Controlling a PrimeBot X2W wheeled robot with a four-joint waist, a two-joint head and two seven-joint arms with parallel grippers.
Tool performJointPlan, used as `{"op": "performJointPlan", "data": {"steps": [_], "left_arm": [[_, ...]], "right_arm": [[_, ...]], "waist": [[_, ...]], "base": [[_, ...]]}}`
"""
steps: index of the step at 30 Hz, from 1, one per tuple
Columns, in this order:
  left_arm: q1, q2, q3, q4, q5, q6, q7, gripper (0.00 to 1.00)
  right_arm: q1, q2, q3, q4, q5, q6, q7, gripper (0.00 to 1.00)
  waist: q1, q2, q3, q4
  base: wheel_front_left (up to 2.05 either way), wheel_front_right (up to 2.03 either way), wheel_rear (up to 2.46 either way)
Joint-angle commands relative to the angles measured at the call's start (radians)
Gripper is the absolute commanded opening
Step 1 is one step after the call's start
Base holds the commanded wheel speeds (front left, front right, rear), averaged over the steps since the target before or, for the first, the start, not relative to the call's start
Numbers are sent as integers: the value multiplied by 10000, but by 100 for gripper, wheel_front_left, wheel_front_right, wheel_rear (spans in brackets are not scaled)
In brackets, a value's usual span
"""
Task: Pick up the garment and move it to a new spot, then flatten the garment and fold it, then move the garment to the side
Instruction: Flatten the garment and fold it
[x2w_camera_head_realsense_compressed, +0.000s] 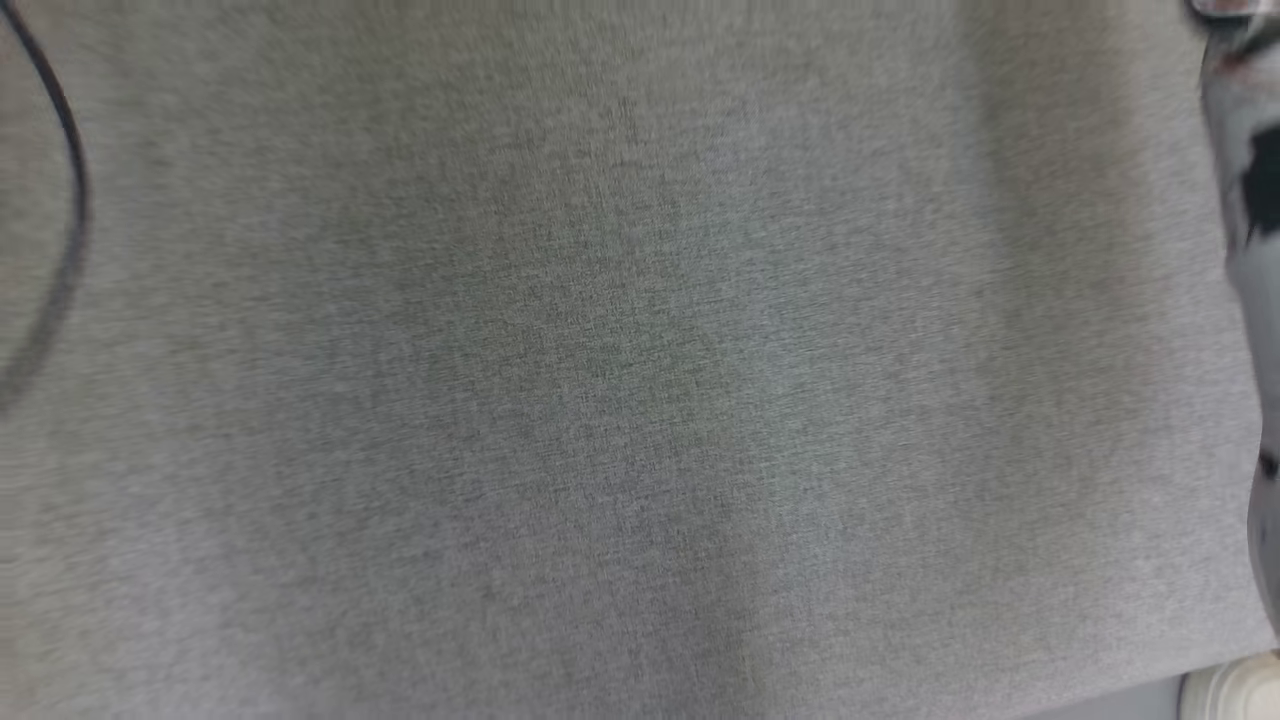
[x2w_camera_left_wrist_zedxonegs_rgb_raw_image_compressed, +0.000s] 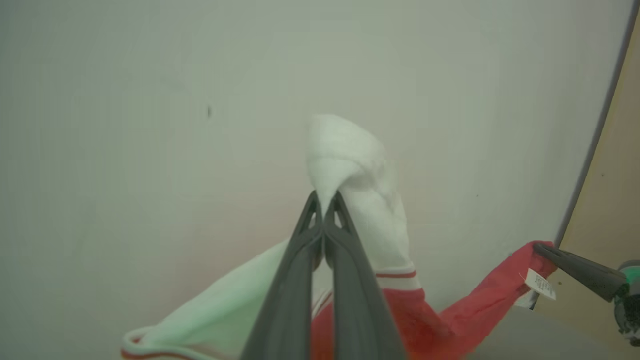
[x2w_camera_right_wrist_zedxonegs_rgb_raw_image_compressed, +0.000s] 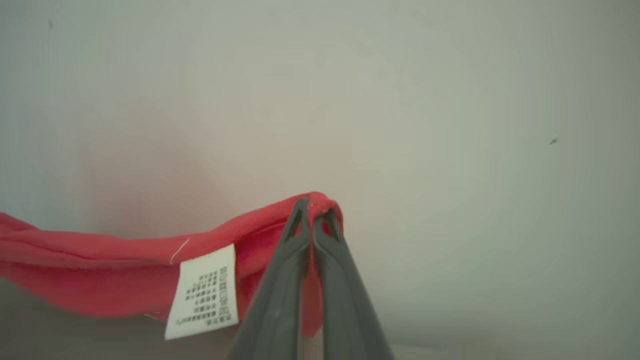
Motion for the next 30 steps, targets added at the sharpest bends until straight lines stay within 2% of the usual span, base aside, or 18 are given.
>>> {"op": "performJointPlan", "data": {"steps": [1,6,13,14,18,22,26,30], "left_arm": [[599,130,-14,-178,-145,-15,-43,0],[3254,308,105,-910,-870,77,-151,0],[7045,-233,448,-1965,-1743,393,-213,0],[7045,-233,448,-1965,-1743,393,-213,0],[8891,-543,666,-2478,-2204,440,-209,0],[10220,-754,594,-2620,-2081,462,-214,0],[11173,-1018,507,-2563,-2151,432,-214,0],[11874,-979,51,-2338,-1807,652,-117,0]], "right_arm": [[414,-119,43,-142,264,-22,124,0],[2038,-511,294,-837,1016,-22,1070,0],[4463,-905,318,-1827,1596,-22,2797,0],[4463,-905,318,-1827,1596,-22,2797,0],[5730,-1238,409,-2723,1615,-22,3541,0],[6829,-1548,74,-3356,1419,-22,4284,0],[7983,-1731,-349,-3990,1030,-22,5370,0],[9269,-1680,-802,-4784,700,-22,6571,0]], "waist": [[2,0,-822,294],[2,0,-1957,524],[2,0,-3325,759],[2,0,-3325,759],[2,0,-3874,903],[2,0,-4345,1047],[2,0,-4826,1168],[2,0,-5214,1233]], "base": [[0,0,0],[0,0,0],[0,0,0],[0,0,0],[0,0,0],[0,0,0],[0,0,0],[0,0,0]]}}
